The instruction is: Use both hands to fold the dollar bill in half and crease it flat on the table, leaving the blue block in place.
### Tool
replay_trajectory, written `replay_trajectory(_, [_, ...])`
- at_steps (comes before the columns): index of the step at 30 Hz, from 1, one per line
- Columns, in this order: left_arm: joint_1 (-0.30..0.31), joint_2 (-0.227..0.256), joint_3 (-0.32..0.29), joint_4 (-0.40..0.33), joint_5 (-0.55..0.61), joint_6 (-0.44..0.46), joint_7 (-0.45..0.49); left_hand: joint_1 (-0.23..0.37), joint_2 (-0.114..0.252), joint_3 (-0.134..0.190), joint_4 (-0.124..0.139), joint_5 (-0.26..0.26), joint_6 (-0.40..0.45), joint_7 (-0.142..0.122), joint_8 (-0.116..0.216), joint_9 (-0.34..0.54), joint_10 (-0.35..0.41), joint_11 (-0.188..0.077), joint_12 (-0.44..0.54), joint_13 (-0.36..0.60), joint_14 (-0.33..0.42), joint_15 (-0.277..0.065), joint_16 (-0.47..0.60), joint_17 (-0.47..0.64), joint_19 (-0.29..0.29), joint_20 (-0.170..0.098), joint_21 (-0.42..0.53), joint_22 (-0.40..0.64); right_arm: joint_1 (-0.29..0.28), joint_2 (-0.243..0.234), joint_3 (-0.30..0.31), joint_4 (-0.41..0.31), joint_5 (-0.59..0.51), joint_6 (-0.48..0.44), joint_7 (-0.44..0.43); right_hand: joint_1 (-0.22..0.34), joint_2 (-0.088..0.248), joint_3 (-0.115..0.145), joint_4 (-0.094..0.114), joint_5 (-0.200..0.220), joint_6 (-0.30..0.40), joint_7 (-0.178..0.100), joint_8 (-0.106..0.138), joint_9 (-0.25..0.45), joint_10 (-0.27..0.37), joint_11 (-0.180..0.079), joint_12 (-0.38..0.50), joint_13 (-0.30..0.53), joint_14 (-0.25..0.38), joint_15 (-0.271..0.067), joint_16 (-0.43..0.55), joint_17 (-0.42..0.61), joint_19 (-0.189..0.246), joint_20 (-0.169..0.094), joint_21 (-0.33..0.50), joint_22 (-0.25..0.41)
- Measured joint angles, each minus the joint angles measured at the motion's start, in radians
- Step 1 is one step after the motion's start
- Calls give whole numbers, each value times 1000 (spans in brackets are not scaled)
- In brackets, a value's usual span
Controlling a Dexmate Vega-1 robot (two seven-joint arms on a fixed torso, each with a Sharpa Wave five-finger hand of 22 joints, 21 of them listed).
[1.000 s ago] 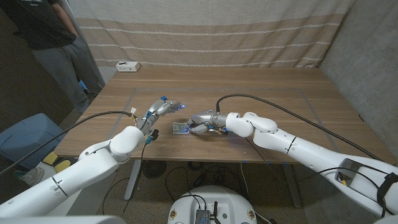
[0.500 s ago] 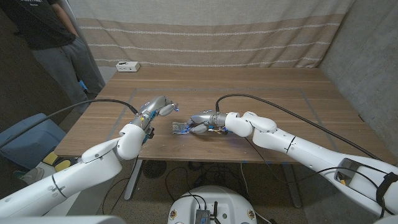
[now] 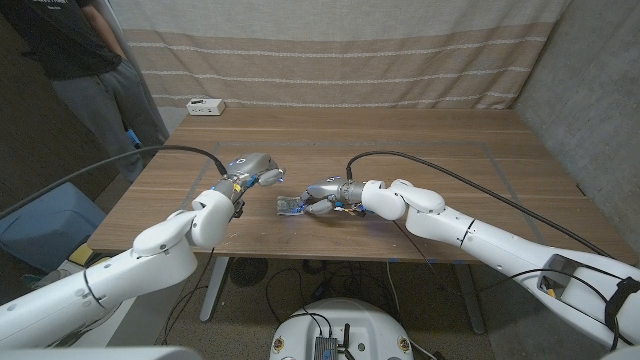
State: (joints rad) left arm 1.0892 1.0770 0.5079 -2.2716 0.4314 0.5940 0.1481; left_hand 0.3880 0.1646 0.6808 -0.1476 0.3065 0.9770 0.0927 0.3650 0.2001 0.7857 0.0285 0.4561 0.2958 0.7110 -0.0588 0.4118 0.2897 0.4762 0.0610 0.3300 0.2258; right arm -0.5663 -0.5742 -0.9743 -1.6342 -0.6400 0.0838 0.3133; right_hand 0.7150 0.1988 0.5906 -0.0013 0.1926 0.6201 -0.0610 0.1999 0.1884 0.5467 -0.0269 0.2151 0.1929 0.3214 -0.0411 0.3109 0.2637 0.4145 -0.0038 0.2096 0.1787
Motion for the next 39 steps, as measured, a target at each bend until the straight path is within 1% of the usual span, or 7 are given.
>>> replay_trajectory(6, [-39,8,32,-6,40,37,-101,-12,2,8,8,7,-22,3,-18,0,-6,-6,-9,4,-3,-2,-17,-15,-5,-4,0,0,-1,-1,0,-3,-1,-1,0,0,0,0,0,0,5,-5,0,0,0,0,0,0,0,0,0,0,0,0,3,1])
replay_trajectory(14, [-66,10,54,-7,83,65,-202,-24,13,30,24,17,-21,3,-33,-5,-20,-2,-24,4,-42,-2,-60,-45,-81,-8,-13,-3,-2,-2,0,-3,-2,-1,0,5,5,0,0,0,5,-5,-4,0,0,0,0,0,0,0,0,0,0,0,2,1])
replay_trajectory(15, [-91,11,77,-8,91,68,-219,-24,13,30,25,17,-21,3,-33,-5,-22,0,-24,4,-42,-2,-64,-47,-86,-8,-14,-3,-2,-2,0,-4,-2,0,0,5,5,-2,-2,0,5,-5,-4,0,0,0,0,0,0,0,0,0,0,0,3,1])
replay_trajectory(19, [-91,11,77,-8,112,72,-258,-29,8,34,28,17,-21,3,-41,-8,-22,0,-27,4,-52,-4,-69,-53,-91,-11,-20,-4,-2,-2,0,-4,-2,0,0,5,5,-4,-4,0,5,-5,-4,0,0,0,0,0,0,0,0,0,0,0,2,1])
replay_trajectory(32, [-161,-15,144,29,155,73,-336,-29,8,51,29,23,-27,9,-54,-10,-33,0,-35,4,-76,-1,-98,-76,-96,-16,-20,-7,-2,-2,0,-3,-2,6,1,5,5,-4,-4,0,5,-5,-4,0,0,0,0,0,0,0,0,0,0,0,2,1])
replay_trajectory(33, [-164,-17,147,32,177,72,-372,-29,8,51,29,23,-27,9,-56,-10,-33,0,-38,4,-76,-1,-103,-80,-96,-16,-20,-7,-2,-1,0,-3,-2,7,1,5,5,-4,-4,0,5,-5,-4,0,0,0,0,0,0,0,0,0,0,0,2,1])
replay_trajectory(39, [-184,-33,167,50,203,71,-417,-36,15,57,34,23,-27,9,-60,-9,-37,4,-43,1,-78,-3,-111,-85,-101,-22,-20,-7,-1,0,0,0,-2,9,1,9,2,-4,-4,0,5,-5,-4,0,0,0,0,0,0,0,0,0,0,0,2,1])
